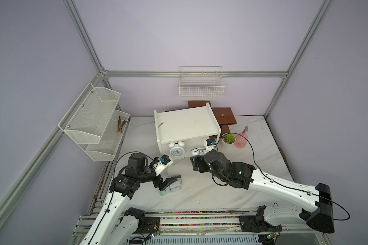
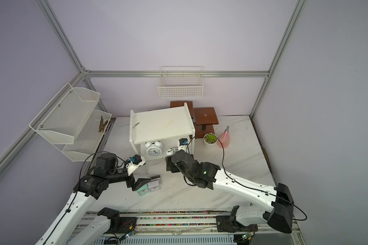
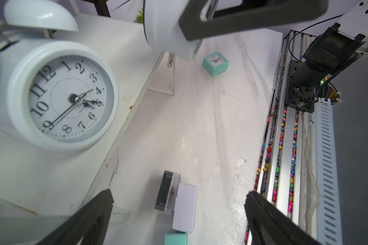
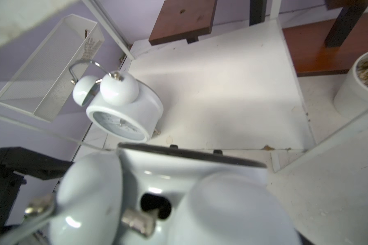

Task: Place the alarm clocks on the shelf by style
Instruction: Place the alarm on the shelf.

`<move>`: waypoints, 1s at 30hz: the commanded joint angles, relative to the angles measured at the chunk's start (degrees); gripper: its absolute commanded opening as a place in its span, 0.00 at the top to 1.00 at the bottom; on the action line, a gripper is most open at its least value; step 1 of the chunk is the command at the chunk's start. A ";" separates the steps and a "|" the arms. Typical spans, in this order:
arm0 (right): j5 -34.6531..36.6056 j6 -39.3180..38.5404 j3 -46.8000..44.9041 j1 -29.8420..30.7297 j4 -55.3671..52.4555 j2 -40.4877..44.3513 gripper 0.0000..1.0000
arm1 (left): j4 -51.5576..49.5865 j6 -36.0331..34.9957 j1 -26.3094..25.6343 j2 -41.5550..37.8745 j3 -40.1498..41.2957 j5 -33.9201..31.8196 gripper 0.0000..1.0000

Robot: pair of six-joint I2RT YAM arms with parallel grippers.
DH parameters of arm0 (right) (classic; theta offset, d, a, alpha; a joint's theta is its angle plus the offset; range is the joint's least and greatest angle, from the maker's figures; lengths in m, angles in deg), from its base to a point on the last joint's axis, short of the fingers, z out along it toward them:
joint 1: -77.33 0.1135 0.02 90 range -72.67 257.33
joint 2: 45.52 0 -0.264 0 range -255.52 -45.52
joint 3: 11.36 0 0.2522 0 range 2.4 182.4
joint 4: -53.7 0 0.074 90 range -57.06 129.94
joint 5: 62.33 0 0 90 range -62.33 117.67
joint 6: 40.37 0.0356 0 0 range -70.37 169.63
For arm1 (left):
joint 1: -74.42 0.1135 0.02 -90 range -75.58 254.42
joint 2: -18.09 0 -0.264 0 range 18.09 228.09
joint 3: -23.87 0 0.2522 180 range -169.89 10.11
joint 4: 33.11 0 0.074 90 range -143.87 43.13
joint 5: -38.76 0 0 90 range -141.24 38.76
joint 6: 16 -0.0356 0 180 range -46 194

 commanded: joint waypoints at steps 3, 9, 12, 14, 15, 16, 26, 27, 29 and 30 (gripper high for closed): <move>-14.24 4.07 1.47 -0.15 -2.91 3.11 0.41 | 7.34 1.57 -2.94 -0.72 -2.58 4.67 0.00; -22.53 7.29 0.64 -0.15 0.03 3.38 0.43 | 10.37 3.56 -6.25 -0.74 -2.30 2.21 0.00; -24.78 8.53 0.42 -0.16 1.84 2.78 0.43 | 11.46 4.02 -7.81 -0.57 -1.93 0.69 0.00; -26.46 9.74 0.00 -0.16 3.81 2.32 0.43 | 11.97 4.88 -8.89 -0.30 -1.85 -0.51 0.00; -27.12 10.45 -0.34 -0.16 4.85 2.13 0.43 | 12.16 5.18 -9.25 -0.15 -1.83 -0.82 0.00; -27.64 11.38 -0.80 -0.20 6.15 1.89 0.43 | 12.37 5.40 -9.72 -0.06 -1.75 -1.02 0.00; -28.65 16.59 -1.34 -0.16 11.18 -0.43 0.43 | 13.49 7.49 -12.58 1.42 -1.22 -2.97 0.00; -28.39 16.70 -1.48 -0.15 11.53 -0.36 0.43 | 13.50 7.67 -12.70 1.70 -1.16 -2.96 0.00; -27.65 16.79 -1.61 -0.21 11.71 -0.08 0.43 | 13.53 7.95 -12.91 2.12 -1.14 -2.94 0.01; -27.23 16.88 -1.74 -0.16 11.81 0.07 0.43 | 13.48 8.03 -13.00 2.30 -1.15 -2.95 0.03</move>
